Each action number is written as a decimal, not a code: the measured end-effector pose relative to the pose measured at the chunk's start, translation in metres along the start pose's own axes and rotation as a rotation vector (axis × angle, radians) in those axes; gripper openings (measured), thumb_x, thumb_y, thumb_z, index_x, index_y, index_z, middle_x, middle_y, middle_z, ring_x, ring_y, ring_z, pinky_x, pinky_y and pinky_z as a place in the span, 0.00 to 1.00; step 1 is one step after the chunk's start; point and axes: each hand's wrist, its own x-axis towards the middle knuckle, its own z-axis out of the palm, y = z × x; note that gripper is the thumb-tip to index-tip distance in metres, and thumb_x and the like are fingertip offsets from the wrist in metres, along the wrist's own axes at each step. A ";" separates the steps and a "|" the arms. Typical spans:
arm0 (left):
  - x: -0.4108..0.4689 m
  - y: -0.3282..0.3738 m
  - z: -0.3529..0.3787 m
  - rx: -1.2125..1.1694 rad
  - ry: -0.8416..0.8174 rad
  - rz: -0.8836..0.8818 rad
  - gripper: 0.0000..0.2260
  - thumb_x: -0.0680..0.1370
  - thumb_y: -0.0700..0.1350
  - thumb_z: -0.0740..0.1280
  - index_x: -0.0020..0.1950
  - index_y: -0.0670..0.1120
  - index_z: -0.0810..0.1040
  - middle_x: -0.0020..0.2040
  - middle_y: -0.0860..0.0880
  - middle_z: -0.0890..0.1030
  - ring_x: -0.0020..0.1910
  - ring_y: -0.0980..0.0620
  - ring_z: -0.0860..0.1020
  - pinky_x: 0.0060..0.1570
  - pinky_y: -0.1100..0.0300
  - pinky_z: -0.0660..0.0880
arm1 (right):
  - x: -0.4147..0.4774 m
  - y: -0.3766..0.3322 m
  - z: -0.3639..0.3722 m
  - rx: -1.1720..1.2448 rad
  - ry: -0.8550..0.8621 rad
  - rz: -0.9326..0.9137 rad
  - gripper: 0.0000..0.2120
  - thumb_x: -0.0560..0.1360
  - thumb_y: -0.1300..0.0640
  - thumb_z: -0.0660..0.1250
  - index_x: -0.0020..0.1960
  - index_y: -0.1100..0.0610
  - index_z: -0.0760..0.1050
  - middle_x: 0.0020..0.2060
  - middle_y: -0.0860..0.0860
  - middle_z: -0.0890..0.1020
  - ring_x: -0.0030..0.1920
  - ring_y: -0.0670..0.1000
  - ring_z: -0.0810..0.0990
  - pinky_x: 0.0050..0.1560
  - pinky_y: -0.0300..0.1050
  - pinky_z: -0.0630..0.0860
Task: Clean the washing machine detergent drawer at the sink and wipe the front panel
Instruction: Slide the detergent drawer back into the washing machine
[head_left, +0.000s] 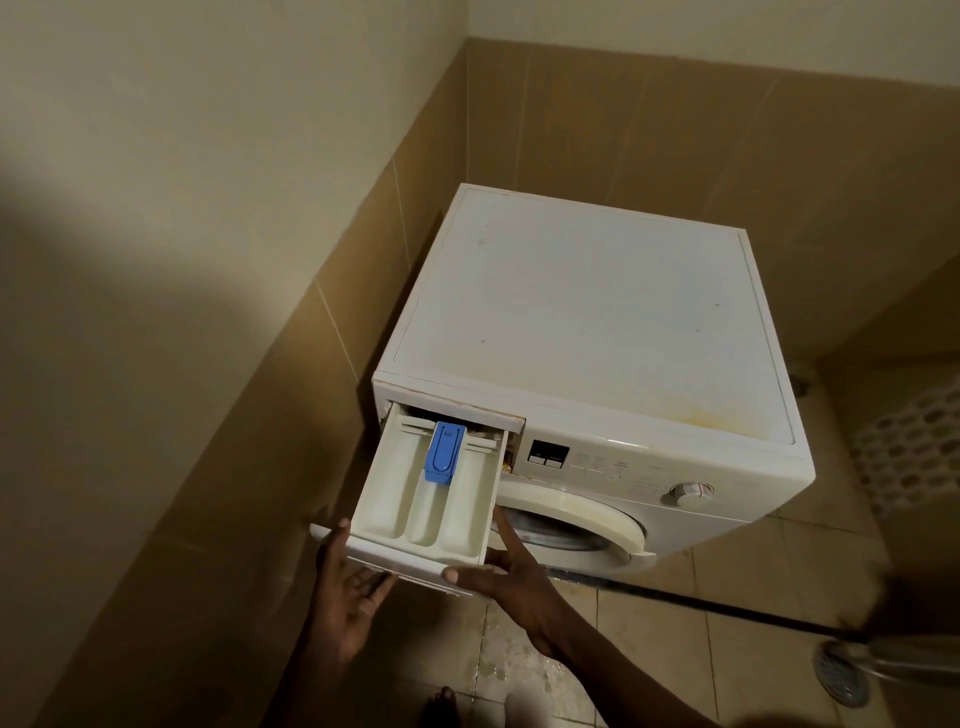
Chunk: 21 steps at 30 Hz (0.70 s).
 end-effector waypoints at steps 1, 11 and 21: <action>0.000 -0.002 0.000 0.008 0.016 0.004 0.17 0.79 0.51 0.65 0.67 0.52 0.73 0.65 0.41 0.75 0.66 0.35 0.72 0.61 0.39 0.72 | 0.000 0.001 -0.001 0.002 -0.003 0.010 0.48 0.58 0.40 0.80 0.67 0.28 0.52 0.63 0.44 0.76 0.62 0.44 0.74 0.49 0.33 0.76; -0.002 -0.013 0.008 0.009 0.006 -0.049 0.27 0.76 0.53 0.68 0.73 0.52 0.66 0.68 0.37 0.72 0.65 0.36 0.73 0.62 0.40 0.73 | 0.014 -0.004 -0.030 -0.066 -0.057 0.012 0.50 0.60 0.45 0.81 0.75 0.38 0.57 0.62 0.44 0.79 0.60 0.45 0.79 0.63 0.53 0.75; 0.025 0.019 0.029 0.078 -0.072 -0.020 0.38 0.68 0.59 0.71 0.76 0.54 0.61 0.68 0.36 0.71 0.65 0.35 0.73 0.63 0.38 0.72 | 0.030 -0.029 -0.017 -0.070 -0.001 0.031 0.44 0.64 0.44 0.78 0.70 0.34 0.55 0.66 0.50 0.76 0.61 0.49 0.78 0.58 0.48 0.78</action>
